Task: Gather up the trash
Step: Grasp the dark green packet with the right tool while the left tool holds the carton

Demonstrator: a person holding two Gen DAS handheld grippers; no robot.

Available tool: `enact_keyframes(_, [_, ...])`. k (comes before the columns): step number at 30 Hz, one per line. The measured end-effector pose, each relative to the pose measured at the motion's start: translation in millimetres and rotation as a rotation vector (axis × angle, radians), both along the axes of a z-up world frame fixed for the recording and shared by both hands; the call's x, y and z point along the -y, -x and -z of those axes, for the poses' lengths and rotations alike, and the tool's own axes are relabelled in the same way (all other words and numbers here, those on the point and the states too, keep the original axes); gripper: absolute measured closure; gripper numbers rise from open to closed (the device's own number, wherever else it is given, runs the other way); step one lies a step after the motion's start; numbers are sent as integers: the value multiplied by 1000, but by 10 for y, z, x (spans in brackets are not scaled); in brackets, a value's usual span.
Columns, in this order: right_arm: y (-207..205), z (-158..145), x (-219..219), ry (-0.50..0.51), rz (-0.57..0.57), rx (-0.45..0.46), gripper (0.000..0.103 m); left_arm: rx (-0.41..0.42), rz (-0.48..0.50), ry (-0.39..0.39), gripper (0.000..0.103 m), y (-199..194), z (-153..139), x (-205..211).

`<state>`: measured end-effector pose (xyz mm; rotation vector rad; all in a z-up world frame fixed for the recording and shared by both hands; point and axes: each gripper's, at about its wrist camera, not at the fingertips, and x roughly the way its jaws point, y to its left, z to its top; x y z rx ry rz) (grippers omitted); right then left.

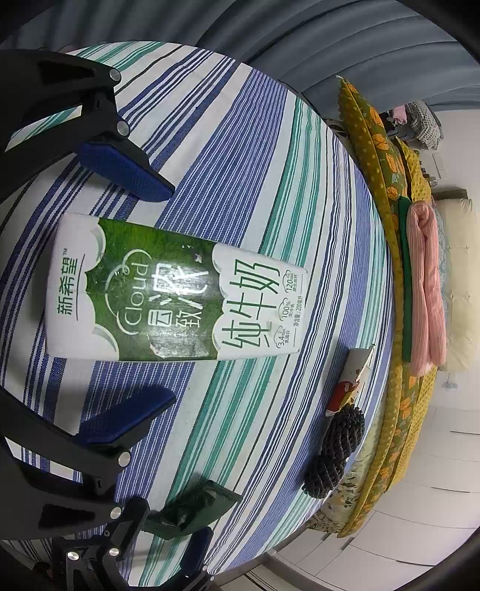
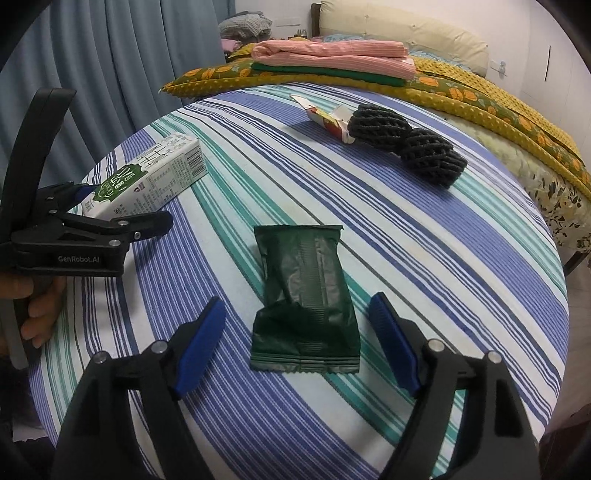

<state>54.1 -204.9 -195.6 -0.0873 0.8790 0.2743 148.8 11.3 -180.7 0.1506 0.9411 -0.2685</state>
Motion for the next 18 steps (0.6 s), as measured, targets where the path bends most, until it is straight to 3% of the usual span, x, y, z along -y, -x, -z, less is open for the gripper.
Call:
enact_keyframes(11, [-15,-2,36,-42,-10,-9,22,-4,15,3,4,5,-1,-6])
enact_keyframes(14, [-90,-77,169,-88,-22,-95,23,-47,96,-4,4,-2,-32,-31])
enact_keyframes(18, [-235,-176,183,-101,-55,-183,26,-93,144,62,4,-52,-119,-101])
